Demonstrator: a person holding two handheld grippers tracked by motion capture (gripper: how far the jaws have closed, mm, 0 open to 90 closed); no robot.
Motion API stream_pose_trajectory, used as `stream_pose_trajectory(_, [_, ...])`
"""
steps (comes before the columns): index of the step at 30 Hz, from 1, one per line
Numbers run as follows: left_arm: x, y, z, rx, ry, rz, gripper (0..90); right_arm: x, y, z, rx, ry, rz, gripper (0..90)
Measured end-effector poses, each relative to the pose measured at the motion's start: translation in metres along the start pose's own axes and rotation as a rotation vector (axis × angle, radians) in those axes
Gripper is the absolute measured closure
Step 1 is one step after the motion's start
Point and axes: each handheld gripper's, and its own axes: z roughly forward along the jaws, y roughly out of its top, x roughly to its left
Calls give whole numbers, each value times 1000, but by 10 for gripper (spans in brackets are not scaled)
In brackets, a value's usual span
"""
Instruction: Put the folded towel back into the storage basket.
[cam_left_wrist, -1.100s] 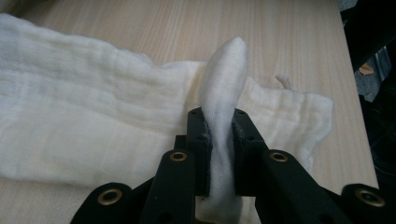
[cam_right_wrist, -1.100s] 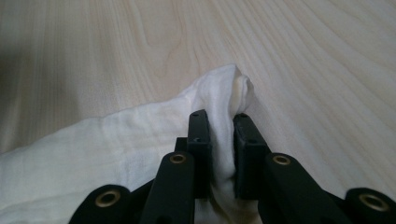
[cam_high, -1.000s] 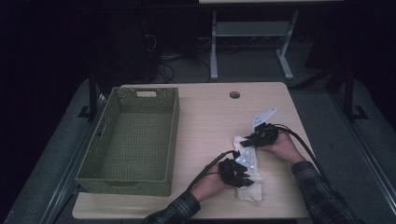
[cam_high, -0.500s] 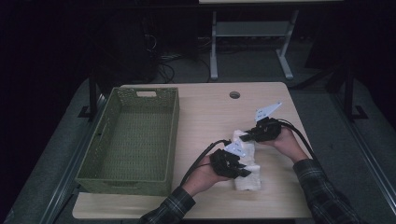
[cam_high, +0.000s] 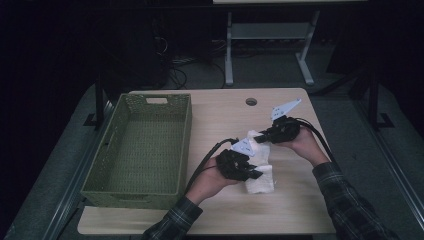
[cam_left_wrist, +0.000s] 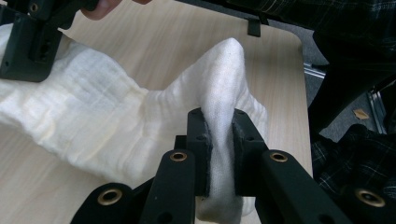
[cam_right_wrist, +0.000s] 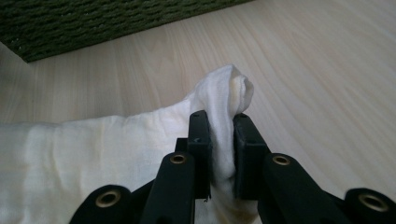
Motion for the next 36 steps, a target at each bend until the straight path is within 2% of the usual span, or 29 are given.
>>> stream_pose_trajectory(2, [2, 1, -7, -4, 15, -8, 797, 0, 5, -1, -5, 4, -2, 794])
stream_pose_trajectory(8, [5, 5, -25, -38, 27, -15, 797, 3, 23, -2, -26, 3, -5, 793])
stream_pose_trajectory(13, [5, 7, -36, -28, 51, -8, 796, 4, 38, -2, -38, 2, -17, 794])
stream_pose_trajectory(18, [10, 9, -56, -55, 69, -18, 797, 6, 51, -1, -53, 6, -20, 794])
stream_pose_trajectory(21, [13, 9, -68, -61, 78, -9, 797, 5, 59, 2, -54, 9, -23, 794])
stream_pose_trajectory(28, [23, 1, -99, -84, 102, -25, 797, 5, 80, 10, -74, 11, -26, 794])
stream_pose_trajectory(36, [32, -13, -131, -113, 136, -45, 796, 11, 112, 29, -65, 4, -62, 794])
